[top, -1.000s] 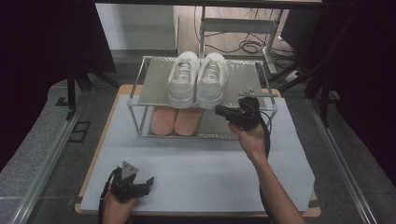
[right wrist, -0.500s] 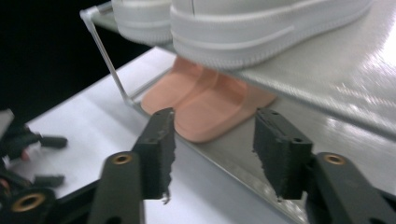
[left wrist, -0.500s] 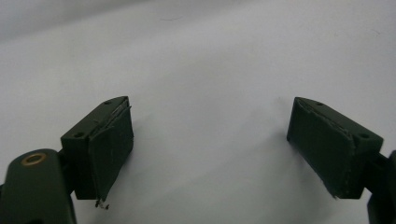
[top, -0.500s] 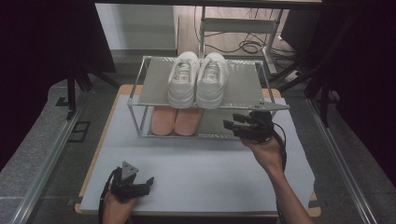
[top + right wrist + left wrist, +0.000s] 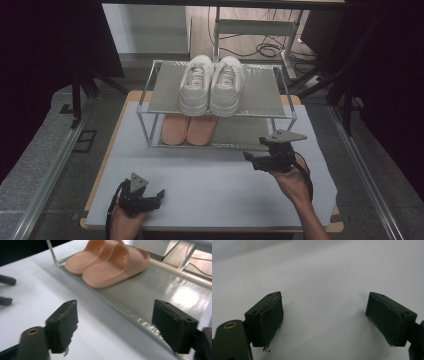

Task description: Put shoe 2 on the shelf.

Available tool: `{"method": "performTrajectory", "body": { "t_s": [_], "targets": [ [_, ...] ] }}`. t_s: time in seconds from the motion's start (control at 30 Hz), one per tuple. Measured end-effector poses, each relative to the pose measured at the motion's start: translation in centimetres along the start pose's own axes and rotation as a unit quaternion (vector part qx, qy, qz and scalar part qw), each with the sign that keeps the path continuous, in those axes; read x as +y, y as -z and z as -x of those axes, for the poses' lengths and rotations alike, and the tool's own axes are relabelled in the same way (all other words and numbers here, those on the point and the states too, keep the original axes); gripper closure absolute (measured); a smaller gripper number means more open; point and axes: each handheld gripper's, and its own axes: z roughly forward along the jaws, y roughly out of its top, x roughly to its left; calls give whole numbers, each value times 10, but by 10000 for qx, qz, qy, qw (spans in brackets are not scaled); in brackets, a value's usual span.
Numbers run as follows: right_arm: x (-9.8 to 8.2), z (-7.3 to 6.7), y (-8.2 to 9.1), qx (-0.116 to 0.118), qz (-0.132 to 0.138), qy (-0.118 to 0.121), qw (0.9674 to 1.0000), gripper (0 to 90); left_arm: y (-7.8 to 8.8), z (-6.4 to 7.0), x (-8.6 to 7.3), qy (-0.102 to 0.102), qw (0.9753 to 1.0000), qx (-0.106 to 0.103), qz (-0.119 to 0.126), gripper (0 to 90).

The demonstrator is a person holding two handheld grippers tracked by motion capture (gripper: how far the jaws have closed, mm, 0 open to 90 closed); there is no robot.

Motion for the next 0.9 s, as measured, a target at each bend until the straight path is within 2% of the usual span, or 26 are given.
{"method": "performTrajectory", "body": {
  "t_s": [0.13, 0.33, 0.63, 0.73, 0.77, 0.8, 0.87, 0.9],
  "targets": [
    [-14, 0, -9, 19, -68, 108, 9999, 138, 0, 0, 0, 3, 10000, -3, -13, 146],
    [-38, -2, -20, 83, -226, 203, 9995, 117, 0, 0, 0, 12, 10000, -1, -5, 146],
    [-84, -2, -40, 140, -700, 138, 9974, 42, 0, 0, 0, 8, 10000, 4, -2, 146],
    [-92, -3, -45, 150, -807, 164, 9965, 25, 0, 0, 0, 7, 10000, 5, -1, 147],
    [-101, -5, -51, 174, -908, 129, 9956, 10, 0, 0, 0, 6, 10000, 8, -1, 147],
    [-104, -5, -55, 229, -1051, 123, 9941, 0, 0, 1, -1, 6, 10000, 10, 3, 147],
    [-104, -7, -56, 170, -1066, 218, 9939, 0, 0, 1, -1, 6, 10000, 11, 2, 147],
    [-104, -7, -56, 181, -1095, 183, 9936, 0, 0, 1, -1, 2, 10000, 22, 7, 147]
  ]
}}
